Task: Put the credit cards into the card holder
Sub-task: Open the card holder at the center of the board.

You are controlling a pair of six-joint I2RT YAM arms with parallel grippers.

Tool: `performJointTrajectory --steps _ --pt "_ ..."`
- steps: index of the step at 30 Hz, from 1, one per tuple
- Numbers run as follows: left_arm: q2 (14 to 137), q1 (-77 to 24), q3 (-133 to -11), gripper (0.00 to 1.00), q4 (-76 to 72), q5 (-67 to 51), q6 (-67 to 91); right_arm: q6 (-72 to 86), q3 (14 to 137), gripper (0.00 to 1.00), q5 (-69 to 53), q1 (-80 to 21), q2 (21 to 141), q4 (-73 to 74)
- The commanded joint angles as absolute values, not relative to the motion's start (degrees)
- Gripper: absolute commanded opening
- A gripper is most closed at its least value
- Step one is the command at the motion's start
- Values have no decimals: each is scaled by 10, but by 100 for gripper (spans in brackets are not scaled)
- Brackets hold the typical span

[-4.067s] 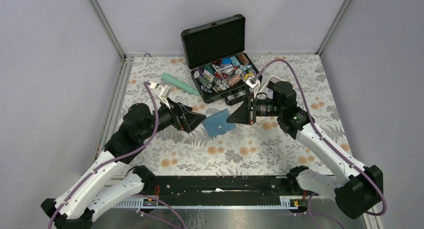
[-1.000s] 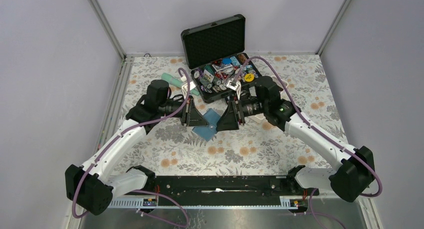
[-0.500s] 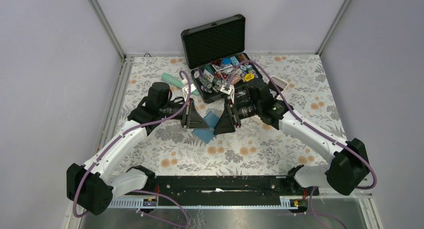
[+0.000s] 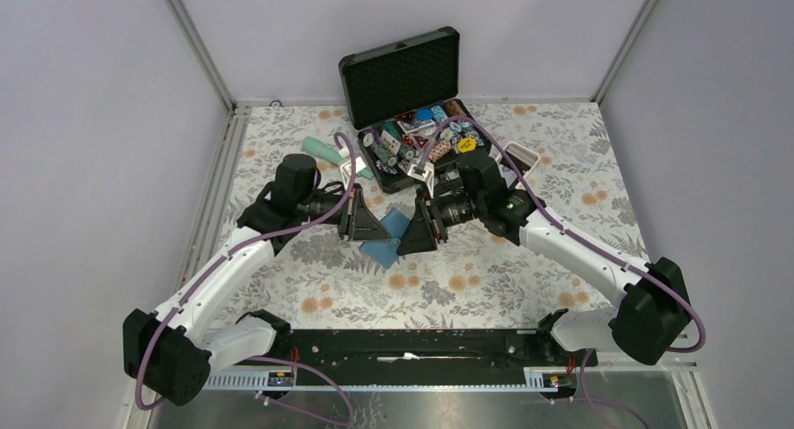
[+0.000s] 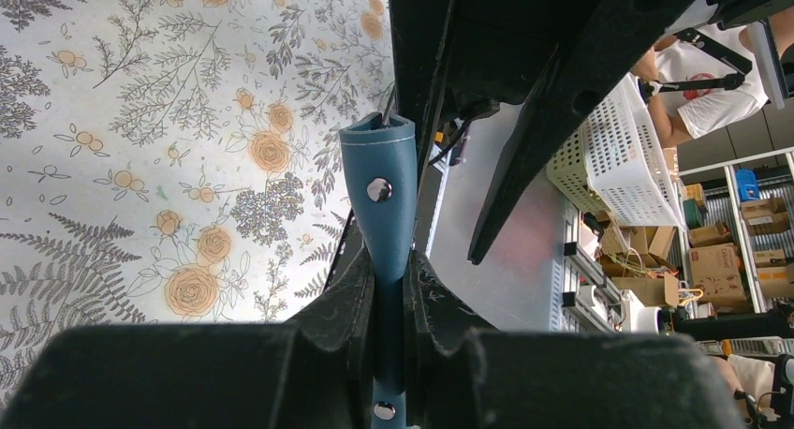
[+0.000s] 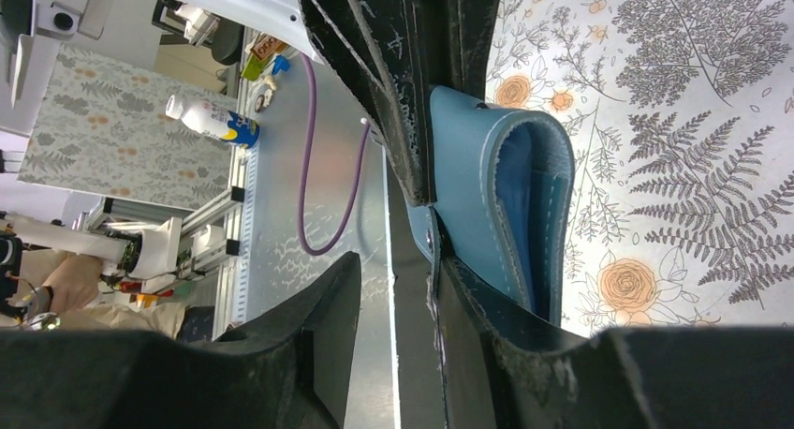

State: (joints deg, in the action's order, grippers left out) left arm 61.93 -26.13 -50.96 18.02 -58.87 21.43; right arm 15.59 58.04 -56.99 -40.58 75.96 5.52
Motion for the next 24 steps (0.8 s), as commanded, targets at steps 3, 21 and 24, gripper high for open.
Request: performJointTrajectory --steps 3,21,24 --pt "590 -266 -517 0 107 -628 225 139 568 39 -524 -415 762 67" --pt "594 -254 -513 0 110 -578 235 104 561 0 -400 -438 743 48" --pt "594 -252 -510 0 112 -554 236 91 564 0 -347 -455 739 37"
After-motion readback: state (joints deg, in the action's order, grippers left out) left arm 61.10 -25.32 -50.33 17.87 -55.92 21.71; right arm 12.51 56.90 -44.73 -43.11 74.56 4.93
